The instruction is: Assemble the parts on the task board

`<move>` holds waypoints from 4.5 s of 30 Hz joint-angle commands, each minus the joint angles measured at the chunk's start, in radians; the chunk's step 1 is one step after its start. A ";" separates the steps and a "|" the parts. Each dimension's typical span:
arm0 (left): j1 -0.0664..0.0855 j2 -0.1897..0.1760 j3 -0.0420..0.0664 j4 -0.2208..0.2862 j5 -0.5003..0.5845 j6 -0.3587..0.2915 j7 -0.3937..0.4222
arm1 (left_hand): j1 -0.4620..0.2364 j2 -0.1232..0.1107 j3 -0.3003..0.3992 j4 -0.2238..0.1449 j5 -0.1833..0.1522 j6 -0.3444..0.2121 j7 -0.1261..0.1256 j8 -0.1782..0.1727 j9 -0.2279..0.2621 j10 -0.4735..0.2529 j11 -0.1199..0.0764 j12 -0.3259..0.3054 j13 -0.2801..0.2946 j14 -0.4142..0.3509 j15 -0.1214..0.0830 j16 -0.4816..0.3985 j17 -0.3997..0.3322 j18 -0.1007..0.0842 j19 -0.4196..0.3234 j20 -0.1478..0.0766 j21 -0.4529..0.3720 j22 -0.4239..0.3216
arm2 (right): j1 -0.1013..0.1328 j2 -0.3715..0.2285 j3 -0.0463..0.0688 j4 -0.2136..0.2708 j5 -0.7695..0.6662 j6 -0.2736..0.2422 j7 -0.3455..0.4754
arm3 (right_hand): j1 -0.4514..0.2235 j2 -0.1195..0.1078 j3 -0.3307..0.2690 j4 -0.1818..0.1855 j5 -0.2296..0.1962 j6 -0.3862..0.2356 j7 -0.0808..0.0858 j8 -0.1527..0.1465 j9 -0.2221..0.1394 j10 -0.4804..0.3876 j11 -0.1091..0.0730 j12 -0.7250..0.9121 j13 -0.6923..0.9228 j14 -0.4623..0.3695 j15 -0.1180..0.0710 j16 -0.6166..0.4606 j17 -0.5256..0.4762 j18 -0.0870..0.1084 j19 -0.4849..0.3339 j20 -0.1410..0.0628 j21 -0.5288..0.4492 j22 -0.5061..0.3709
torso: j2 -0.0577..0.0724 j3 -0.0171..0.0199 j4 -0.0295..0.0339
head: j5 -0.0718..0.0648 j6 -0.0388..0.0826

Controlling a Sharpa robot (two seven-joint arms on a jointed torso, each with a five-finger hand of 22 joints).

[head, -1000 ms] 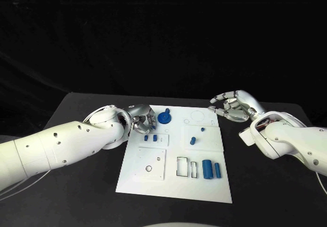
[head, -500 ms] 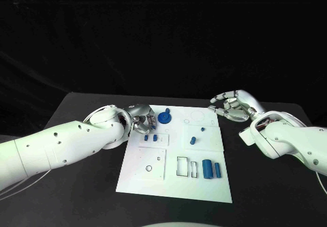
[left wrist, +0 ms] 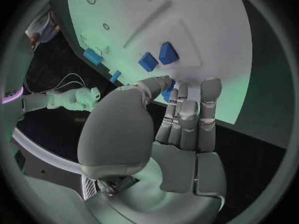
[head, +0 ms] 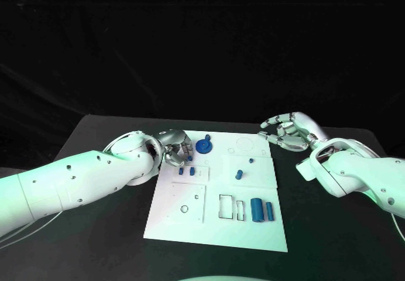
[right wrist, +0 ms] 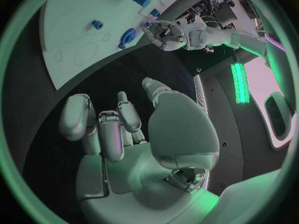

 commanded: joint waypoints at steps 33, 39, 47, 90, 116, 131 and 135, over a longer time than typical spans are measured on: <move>0.001 -0.119 0.014 0.013 0.548 -0.201 0.244 | 0.038 0.023 0.023 -0.018 0.000 0.037 -0.007 0.005 -0.001 0.014 -0.008 0.018 -0.001 -0.179 -0.009 -0.130 -0.327 0.032 -0.101 -0.012 -0.101 -0.124 | -0.002 -0.002 0.000 -0.017 -0.355 0.202 -0.130 | 0.140 -0.040 0.299 -0.145 -0.089 0.093 -0.004 0.028 0.012 -0.250 0.005 -0.928 -0.846 0.019 -0.012 -0.101 -0.128 0.045 -0.071 -0.007 -0.157 -0.105 | -0.002 0.0012 -0.0021 | -0.063 0.019; 0.000 -0.154 0.015 0.029 1.023 -0.238 0.420 | 0.003 0.040 -0.017 0.002 -0.007 0.044 -0.015 0.012 0.001 0.048 -0.022 0.075 0.022 -0.205 -0.015 -0.168 -0.357 0.031 -0.121 -0.015 -0.151 -0.155 | -0.005 -0.002 0.000 -0.002 -0.607 0.253 -0.203 | 0.112 -0.056 0.300 -0.156 -0.111 0.106 -0.004 0.025 0.009 -0.236 0.010 -1.000 -0.901 0.022 -0.004 -0.098 -0.122 0.044 -0.066 -0.007 -0.150 -0.093 | 0.001 -0.0005 -0.0011 | -0.093 0.026; 0.000 -0.176 0.013 0.071 1.345 -0.190 0.586 | -0.020 0.065 -0.074 0.018 -0.007 0.030 -0.018 0.018 0.002 0.044 -0.028 0.156 0.059 -0.222 -0.017 -0.167 -0.367 0.031 -0.120 -0.013 -0.191 -0.183 | -0.012 0.021 0.000 0.007 -0.781 0.270 -0.293 | 0.095 -0.075 0.296 -0.160 -0.131 0.102 -0.001 0.013 0.001 -0.234 0.017 -1.047 -0.941 0.021 0.002 -0.101 -0.127 0.045 -0.071 -0.005 -0.161 -0.097 | 0.001 -0.0019 0.0009 | -0.111 0.027; -0.001 -0.172 0.009 0.106 1.448 -0.140 0.623 | -0.015 0.076 -0.089 0.023 -0.003 0.016 -0.011 0.018 0.001 0.021 -0.025 0.191 0.075 -0.223 -0.015 -0.162 -0.372 0.030 -0.105 -0.014 -0.211 -0.198 | -0.046 0.133 -0.009 -0.038 -0.858 0.338 -0.372 | 0.111 -0.018 0.341 -0.190 -0.157 0.172 -0.023 0.031 0.001 -0.130 -0.009 -1.067 -0.986 0.035 -0.020 -0.069 -0.070 0.027 -0.017 -0.012 -0.070 -0.010 | 0.000 0.0008 -0.0009 | -0.113 0.011; -0.001 -0.170 0.009 0.107 1.433 -0.154 0.589 | 0.009 0.084 -0.082 0.007 -0.001 0.009 -0.007 0.019 0.000 0.003 -0.022 0.207 0.081 -0.227 -0.014 -0.161 -0.376 0.030 -0.097 -0.014 -0.217 -0.203 | -0.060 0.147 -0.018 -0.029 -0.991 0.370 -0.430 | 0.129 0.013 0.362 -0.225 -0.185 0.211 -0.039 0.050 0.010 -0.085 -0.026 -1.070 -0.992 0.039 -0.036 -0.061 -0.056 0.018 0.006 -0.027 -0.025 0.035 | 0.000 -0.0004 0.0002 | -0.113 0.006; -0.001 -0.168 0.009 0.105 1.427 -0.148 0.577 | 0.012 0.084 -0.080 0.005 0.001 0.005 -0.005 0.018 -0.001 -0.003 -0.020 0.210 0.082 -0.230 -0.013 -0.163 -0.378 0.030 -0.098 -0.014 -0.219 -0.205 | -0.062 0.136 -0.017 -0.015 -0.995 0.238 -0.416 | 0.140 0.031 0.403 -0.252 -0.185 0.211 -0.035 0.050 0.012 -0.076 -0.024 -1.077 -0.995 0.042 -0.035 -0.056 -0.048 0.012 0.019 -0.029 0.003 0.061 | 0.000 0.0015 -0.0012 | -0.113 0.009; -0.001 -0.168 0.009 0.104 1.427 -0.146 0.575 | 0.011 0.084 -0.080 0.005 0.001 0.004 -0.004 0.018 -0.001 -0.005 -0.020 0.211 0.082 -0.231 -0.013 -0.164 -0.379 0.030 -0.098 -0.014 -0.220 -0.205 | -0.062 0.130 -0.016 -0.007 -0.992 0.209 -0.408 | 0.140 0.030 0.405 -0.254 -0.185 0.212 -0.035 0.050 0.013 -0.075 -0.023 -1.078 -0.995 0.042 -0.035 -0.056 -0.047 0.011 0.020 -0.029 0.005 0.063 | -0.001 0.0006 -0.0013 | -0.114 0.010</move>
